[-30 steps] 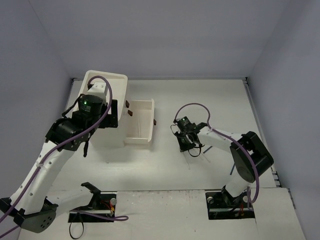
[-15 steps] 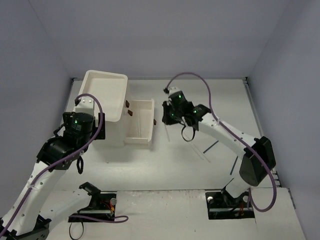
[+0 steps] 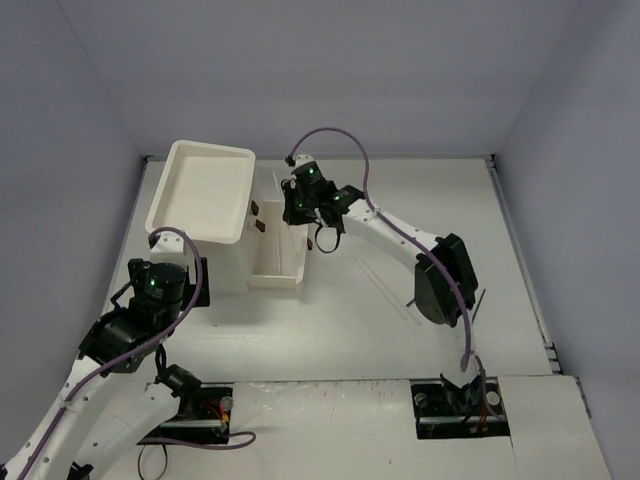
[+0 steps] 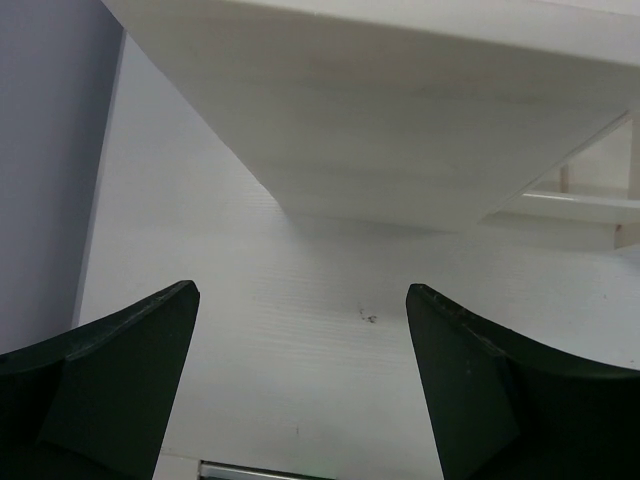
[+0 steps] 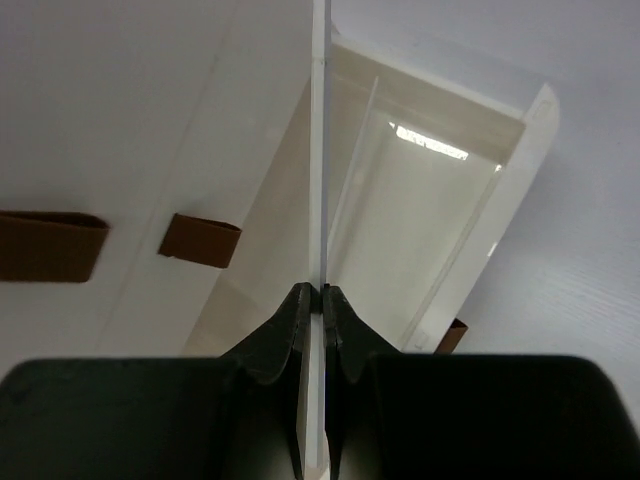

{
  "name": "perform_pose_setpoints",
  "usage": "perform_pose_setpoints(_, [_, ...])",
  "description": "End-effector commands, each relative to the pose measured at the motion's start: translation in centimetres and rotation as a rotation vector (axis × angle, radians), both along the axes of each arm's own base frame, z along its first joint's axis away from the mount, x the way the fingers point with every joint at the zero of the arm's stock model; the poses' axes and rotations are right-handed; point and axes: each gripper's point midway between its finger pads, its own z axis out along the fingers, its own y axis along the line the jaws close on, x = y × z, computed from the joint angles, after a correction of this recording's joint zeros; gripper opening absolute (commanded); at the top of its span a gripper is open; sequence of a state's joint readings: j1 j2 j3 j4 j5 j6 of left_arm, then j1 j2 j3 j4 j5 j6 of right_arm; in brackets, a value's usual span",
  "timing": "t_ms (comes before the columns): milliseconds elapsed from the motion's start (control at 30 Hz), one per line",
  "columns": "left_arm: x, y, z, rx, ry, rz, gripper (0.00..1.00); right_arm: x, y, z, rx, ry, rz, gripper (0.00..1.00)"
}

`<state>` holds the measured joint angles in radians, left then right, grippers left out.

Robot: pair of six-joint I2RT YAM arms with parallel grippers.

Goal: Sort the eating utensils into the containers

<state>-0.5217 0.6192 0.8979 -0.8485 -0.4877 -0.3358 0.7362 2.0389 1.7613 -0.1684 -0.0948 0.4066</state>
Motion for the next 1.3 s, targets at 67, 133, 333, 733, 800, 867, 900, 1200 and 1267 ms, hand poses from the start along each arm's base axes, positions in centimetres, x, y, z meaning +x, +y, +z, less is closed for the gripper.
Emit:
perform_pose_setpoints(67, [1.5, -1.6, 0.9, -0.102, -0.097, -0.018, 0.82, 0.8, 2.3, -0.7, -0.017, -0.063, 0.038, 0.02])
perform_pose_setpoints(133, [1.7, -1.9, 0.9, -0.112, -0.107, -0.032, 0.82, 0.3, 2.1, -1.5, -0.049, -0.064, 0.049, 0.14])
perform_pose_setpoints(333, [1.9, -2.8, 0.5, -0.127, -0.094, -0.07, 0.82, -1.2, 0.0, 0.6, -0.088, -0.121, 0.048, 0.44])
perform_pose_setpoints(733, [2.0, -2.9, 0.4, -0.126, -0.095, -0.077, 0.82, -4.2, -16.1, -2.1, -0.287, -0.086, -0.137, 0.5])
perform_pose_setpoints(800, [2.1, -2.9, 0.4, -0.126, -0.097, -0.076, 0.82, -5.5, -18.8, -4.8, -0.309, -0.006, -0.168, 0.5])
perform_pose_setpoints(867, [2.1, -2.9, 0.3, -0.125, -0.095, -0.075, 0.82, -6.7, -20.2, -6.7, -0.32, 0.049, -0.186, 0.5])
perform_pose_setpoints(900, [2.1, -2.9, 0.4, -0.126, -0.097, -0.075, 0.82, -7.3, -20.6, -7.4, -0.325, 0.07, -0.192, 0.5])
perform_pose_setpoints(1200, [2.2, -3.0, 0.3, -0.125, -0.095, -0.078, 0.82, -10.5, -23.8, -12.4, -0.358, 0.23, -0.233, 0.46])
perform_pose_setpoints(1267, [2.2, -3.1, 0.2, -0.124, -0.089, -0.08, 0.82, -11.0, -23.9, -12.9, -0.364, 0.246, -0.228, 0.44])
